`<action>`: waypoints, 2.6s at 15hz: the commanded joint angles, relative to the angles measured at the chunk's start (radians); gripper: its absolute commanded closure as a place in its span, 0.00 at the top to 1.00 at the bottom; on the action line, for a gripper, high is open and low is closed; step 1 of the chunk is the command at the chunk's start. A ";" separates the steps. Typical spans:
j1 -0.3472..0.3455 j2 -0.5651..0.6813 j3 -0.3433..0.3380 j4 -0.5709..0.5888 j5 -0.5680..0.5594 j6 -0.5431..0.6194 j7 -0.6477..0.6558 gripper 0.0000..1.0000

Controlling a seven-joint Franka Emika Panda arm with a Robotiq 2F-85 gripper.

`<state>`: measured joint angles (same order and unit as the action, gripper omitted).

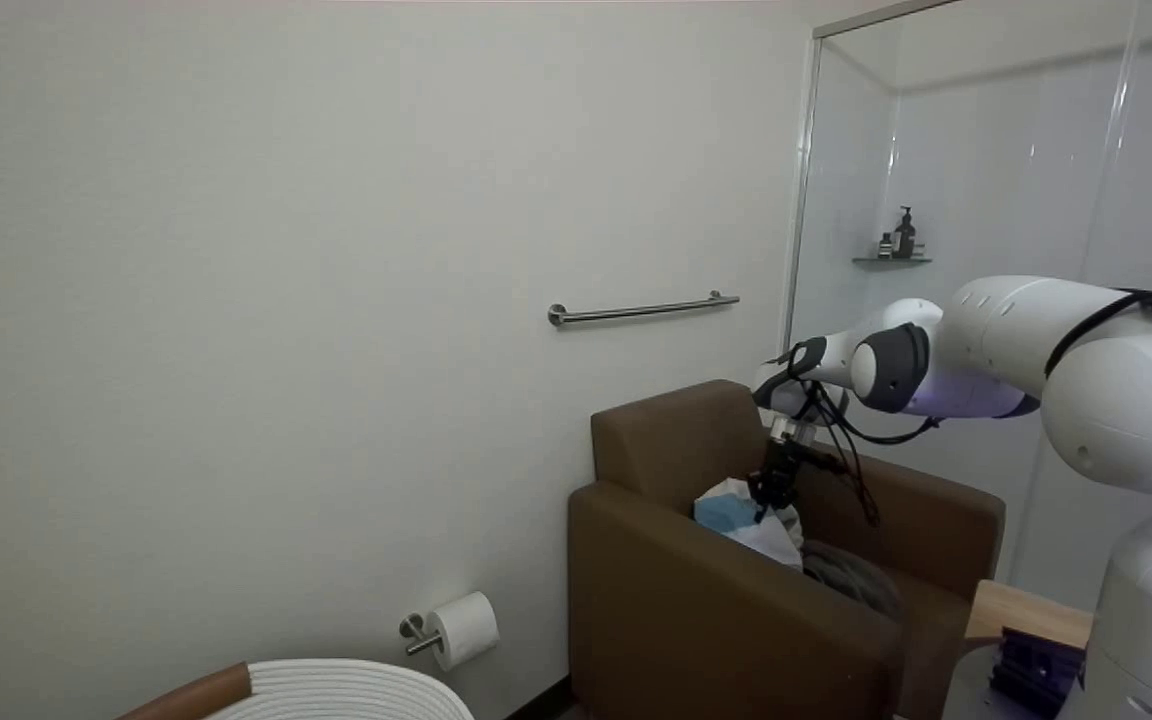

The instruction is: Put the towel on the chair in the laundry hamper

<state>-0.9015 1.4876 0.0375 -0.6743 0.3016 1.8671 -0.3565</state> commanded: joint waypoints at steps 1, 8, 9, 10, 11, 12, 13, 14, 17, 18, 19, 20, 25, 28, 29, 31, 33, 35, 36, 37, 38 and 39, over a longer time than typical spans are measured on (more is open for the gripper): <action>0.008 -0.034 0.012 0.053 0.000 -0.077 0.008 0.10; 0.261 -0.134 -0.056 -0.031 -0.016 0.215 0.263 0.10; 0.294 -0.146 -0.077 -0.034 -0.020 0.243 0.305 0.10; 0.328 -0.156 -0.104 -0.037 -0.027 0.288 0.345 0.09; 0.360 -0.168 -0.133 -0.041 -0.034 0.318 0.392 0.10; 0.391 -0.181 -0.166 -0.046 -0.049 0.331 0.438 0.09; 0.425 -0.196 -0.205 -0.052 -0.071 0.322 0.487 0.09; 0.466 -0.216 -0.263 -0.064 -0.114 0.270 0.549 0.09; 0.576 -0.259 -0.380 -0.097 -0.203 0.171 0.682 0.08; 0.613 -0.274 -0.415 -0.112 -0.233 0.141 0.711 0.09; 0.649 -0.290 -0.447 -0.128 -0.261 0.106 0.733 0.08; 0.680 -0.307 -0.471 -0.146 -0.278 0.090 0.755 0.08; 0.822 -0.421 -0.536 -0.278 -0.304 0.077 0.774 0.08; 0.906 -0.505 -0.573 -0.388 -0.303 0.116 0.783 0.08; 0.937 -0.536 -0.588 -0.425 -0.306 0.115 0.786 0.08; 0.883 -0.433 -0.570 -0.288 -0.273 0.085 0.758 0.08; 0.884 -0.424 -0.568 -0.287 -0.273 0.086 0.758 0.08; 0.875 -0.411 -0.568 -0.284 -0.273 0.088 0.758 0.08; 0.873 -0.410 -0.568 -0.284 -0.273 0.088 0.758 0.07; 0.844 -0.381 -0.534 -0.275 -0.244 0.101 0.722 0.08; 0.835 -0.367 -0.499 -0.292 -0.220 0.152 0.682 0.07; 0.829 -0.359 -0.466 -0.302 -0.204 0.194 0.642 0.07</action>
<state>-0.0409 1.0924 -0.5029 -0.9608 0.0483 1.9666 0.3807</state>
